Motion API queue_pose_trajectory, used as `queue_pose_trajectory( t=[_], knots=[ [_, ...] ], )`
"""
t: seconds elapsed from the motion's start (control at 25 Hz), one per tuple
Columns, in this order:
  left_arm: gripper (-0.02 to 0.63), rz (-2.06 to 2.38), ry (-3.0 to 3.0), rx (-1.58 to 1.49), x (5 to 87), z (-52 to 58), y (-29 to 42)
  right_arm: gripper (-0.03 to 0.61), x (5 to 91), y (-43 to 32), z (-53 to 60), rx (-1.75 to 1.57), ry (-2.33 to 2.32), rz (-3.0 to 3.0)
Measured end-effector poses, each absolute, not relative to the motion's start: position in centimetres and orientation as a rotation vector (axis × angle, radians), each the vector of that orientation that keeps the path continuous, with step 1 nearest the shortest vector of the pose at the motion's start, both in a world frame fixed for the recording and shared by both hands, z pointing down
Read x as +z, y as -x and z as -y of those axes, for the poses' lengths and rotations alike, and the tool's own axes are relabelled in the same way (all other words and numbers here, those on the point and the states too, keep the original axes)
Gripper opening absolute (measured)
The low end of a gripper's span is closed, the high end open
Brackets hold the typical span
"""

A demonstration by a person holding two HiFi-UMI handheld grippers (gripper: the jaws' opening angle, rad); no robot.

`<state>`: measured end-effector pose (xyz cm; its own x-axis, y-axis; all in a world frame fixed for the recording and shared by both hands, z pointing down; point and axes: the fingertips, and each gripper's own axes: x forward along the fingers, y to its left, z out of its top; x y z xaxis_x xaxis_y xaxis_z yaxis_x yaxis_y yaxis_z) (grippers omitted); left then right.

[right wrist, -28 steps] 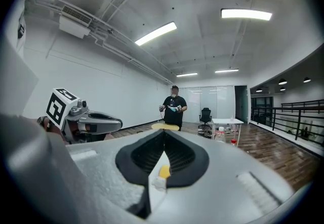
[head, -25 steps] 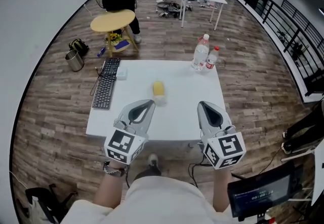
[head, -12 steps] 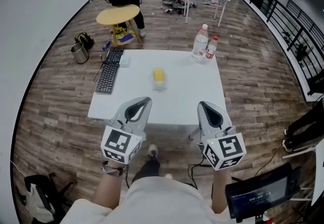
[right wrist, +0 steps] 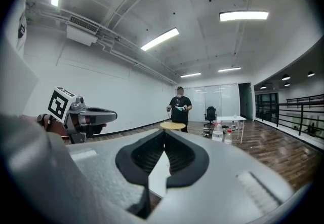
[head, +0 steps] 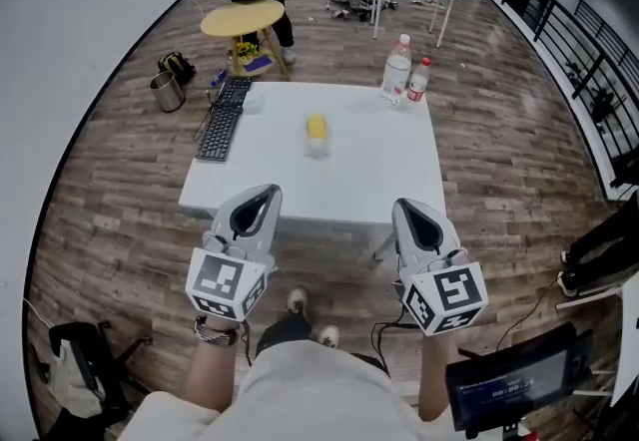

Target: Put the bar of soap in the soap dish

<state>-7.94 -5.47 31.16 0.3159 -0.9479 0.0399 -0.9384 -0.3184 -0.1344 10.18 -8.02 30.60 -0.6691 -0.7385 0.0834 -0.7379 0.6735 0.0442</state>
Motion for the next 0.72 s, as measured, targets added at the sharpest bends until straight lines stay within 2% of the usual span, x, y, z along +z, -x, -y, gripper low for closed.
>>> queue_pose_trajectory(
  t=[0.72],
  knots=[
    [0.008, -1.696, 2.502, -0.176, 30.0, 7.2, 8.9, 0.003, 28.6, -8.1, 9.3, -0.06, -1.278, 2.788]
  ],
)
